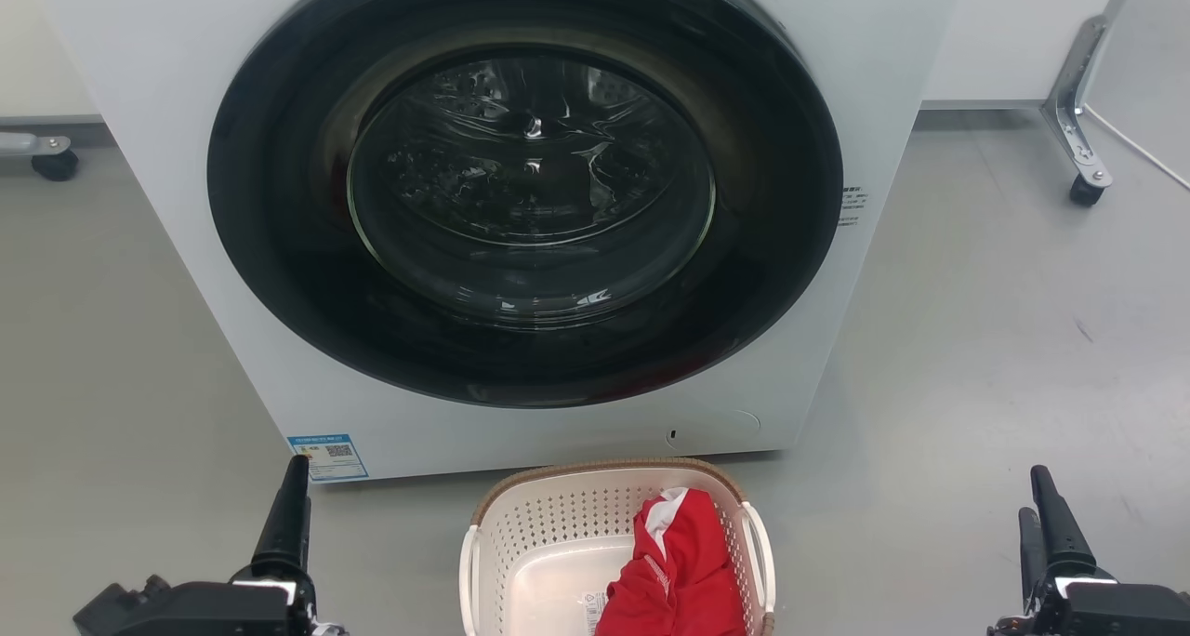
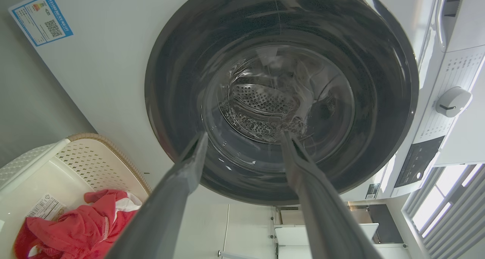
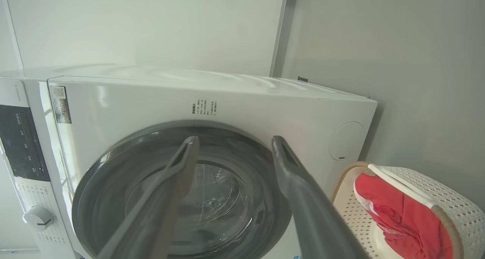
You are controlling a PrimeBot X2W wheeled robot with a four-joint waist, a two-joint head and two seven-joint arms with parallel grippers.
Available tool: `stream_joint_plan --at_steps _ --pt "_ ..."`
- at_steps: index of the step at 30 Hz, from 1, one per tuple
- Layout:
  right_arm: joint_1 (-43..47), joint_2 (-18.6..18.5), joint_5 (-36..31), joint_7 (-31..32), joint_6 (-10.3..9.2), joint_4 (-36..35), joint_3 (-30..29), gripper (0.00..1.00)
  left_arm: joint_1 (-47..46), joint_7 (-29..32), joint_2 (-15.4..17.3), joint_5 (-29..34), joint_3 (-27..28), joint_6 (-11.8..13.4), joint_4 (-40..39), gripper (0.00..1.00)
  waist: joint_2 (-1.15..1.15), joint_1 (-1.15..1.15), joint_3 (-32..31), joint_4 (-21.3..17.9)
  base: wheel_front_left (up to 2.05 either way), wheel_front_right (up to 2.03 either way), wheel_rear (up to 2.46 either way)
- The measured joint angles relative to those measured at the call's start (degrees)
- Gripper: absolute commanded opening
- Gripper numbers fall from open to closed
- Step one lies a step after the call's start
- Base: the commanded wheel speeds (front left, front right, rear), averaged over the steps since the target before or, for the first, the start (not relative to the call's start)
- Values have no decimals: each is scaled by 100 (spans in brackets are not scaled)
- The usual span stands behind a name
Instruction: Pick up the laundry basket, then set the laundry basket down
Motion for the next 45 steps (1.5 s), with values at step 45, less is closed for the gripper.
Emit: stream_joint_plan --at_steps 45 --pt "-562 -794 -4049 -862 -639 286 1419 100 -578 -777 538 3858 -1223 751 191 100 0 0 -113 34 0 0 0"
